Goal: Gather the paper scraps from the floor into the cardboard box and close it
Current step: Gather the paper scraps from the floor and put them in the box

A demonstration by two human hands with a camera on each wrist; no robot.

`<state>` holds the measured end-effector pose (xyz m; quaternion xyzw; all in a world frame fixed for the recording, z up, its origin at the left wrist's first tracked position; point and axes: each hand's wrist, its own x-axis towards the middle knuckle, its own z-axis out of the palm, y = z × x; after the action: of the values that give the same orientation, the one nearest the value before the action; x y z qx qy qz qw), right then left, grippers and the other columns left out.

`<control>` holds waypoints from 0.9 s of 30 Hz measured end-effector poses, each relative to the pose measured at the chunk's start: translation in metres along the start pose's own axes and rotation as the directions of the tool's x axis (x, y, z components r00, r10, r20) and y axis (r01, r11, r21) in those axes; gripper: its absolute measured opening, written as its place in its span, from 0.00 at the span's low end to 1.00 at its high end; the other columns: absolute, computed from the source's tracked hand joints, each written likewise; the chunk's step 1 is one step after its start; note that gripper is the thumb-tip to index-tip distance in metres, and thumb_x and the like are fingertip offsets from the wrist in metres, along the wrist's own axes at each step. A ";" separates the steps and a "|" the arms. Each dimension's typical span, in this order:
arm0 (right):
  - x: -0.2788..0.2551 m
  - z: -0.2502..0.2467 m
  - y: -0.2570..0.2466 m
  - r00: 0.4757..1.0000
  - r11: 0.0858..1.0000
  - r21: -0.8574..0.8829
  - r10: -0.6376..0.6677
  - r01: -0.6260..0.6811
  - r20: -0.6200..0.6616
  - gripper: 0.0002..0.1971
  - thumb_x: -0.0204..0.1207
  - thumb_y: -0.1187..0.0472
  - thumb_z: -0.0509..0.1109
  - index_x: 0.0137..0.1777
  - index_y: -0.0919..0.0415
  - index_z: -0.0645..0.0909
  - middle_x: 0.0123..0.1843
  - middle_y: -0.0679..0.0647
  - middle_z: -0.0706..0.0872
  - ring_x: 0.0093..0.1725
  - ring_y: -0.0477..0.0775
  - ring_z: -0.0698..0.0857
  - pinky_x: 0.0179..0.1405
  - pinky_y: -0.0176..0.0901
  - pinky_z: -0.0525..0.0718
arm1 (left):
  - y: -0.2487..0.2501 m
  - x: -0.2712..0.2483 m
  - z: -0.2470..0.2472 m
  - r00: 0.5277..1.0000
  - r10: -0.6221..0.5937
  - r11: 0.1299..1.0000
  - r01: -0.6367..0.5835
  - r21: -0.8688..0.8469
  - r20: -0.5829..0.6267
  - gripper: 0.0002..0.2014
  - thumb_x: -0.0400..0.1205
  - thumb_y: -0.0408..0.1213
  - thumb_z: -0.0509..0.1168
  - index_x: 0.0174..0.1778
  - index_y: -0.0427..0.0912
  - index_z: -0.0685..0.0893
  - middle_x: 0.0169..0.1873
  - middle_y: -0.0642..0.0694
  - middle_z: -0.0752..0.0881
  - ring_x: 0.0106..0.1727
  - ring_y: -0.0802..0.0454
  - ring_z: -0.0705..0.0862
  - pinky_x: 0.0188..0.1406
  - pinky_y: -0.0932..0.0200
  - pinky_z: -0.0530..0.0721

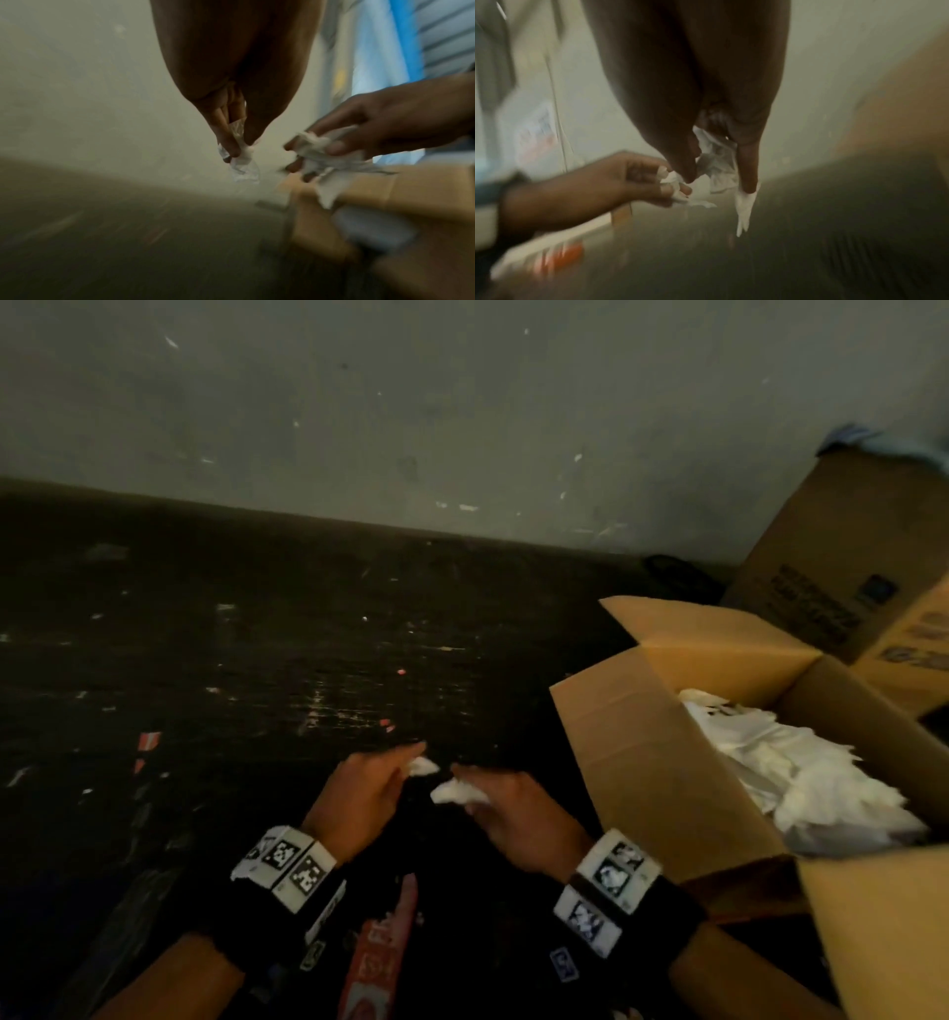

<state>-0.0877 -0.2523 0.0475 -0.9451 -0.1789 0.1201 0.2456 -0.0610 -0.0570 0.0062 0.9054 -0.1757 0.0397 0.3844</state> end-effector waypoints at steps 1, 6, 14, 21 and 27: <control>-0.008 -0.023 0.004 0.998 1.000 0.002 -0.017 0.017 -0.066 0.23 0.81 0.65 0.63 0.75 0.54 0.72 0.74 0.55 0.78 0.72 0.54 0.77 0.73 0.36 0.68 | 0.021 0.009 0.000 0.996 0.074 0.997 -0.075 -0.031 -0.045 0.17 0.80 0.33 0.62 0.66 0.46 0.81 0.60 0.46 0.87 0.60 0.55 0.84 0.64 0.59 0.79; -0.056 -0.134 0.032 0.977 0.994 -0.095 -0.063 0.044 -0.206 0.23 0.82 0.60 0.63 0.77 0.51 0.69 0.74 0.50 0.78 0.72 0.48 0.76 0.67 0.31 0.69 | 0.131 0.045 -0.001 0.945 0.316 0.944 -0.322 -0.075 -0.082 0.18 0.82 0.33 0.62 0.68 0.51 0.78 0.63 0.52 0.84 0.63 0.61 0.81 0.65 0.60 0.78; -0.129 -0.241 0.166 0.984 0.951 -0.299 0.026 -0.079 -0.177 0.22 0.82 0.55 0.63 0.76 0.51 0.70 0.76 0.51 0.75 0.74 0.52 0.73 0.66 0.31 0.65 | 0.272 0.100 0.078 0.895 0.445 0.893 -0.447 0.053 0.036 0.15 0.84 0.37 0.59 0.65 0.51 0.79 0.61 0.51 0.84 0.59 0.62 0.81 0.57 0.70 0.77; -0.165 -0.274 0.265 0.986 0.947 -0.289 0.161 -0.141 0.047 0.34 0.78 0.51 0.68 0.81 0.49 0.57 0.82 0.51 0.65 0.80 0.53 0.65 0.77 0.44 0.62 | 0.334 0.141 0.171 0.917 0.168 0.908 -0.287 0.306 0.362 0.33 0.77 0.56 0.65 0.77 0.58 0.62 0.77 0.53 0.66 0.76 0.53 0.67 0.74 0.49 0.69; -0.187 -0.271 0.299 0.945 0.969 -0.248 0.085 -0.004 0.316 0.46 0.71 0.46 0.75 0.83 0.48 0.49 0.82 0.39 0.52 0.81 0.41 0.52 0.84 0.45 0.47 | 0.328 0.117 0.192 0.752 -0.268 0.755 -0.225 0.616 0.603 0.47 0.74 0.66 0.62 0.77 0.62 0.36 0.82 0.48 0.41 0.82 0.45 0.47 0.81 0.48 0.47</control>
<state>-0.0887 -0.6842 0.1521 -0.9394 -0.2086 0.2562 0.0918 -0.0784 -0.4377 0.1195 0.9366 -0.2627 -0.2277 -0.0444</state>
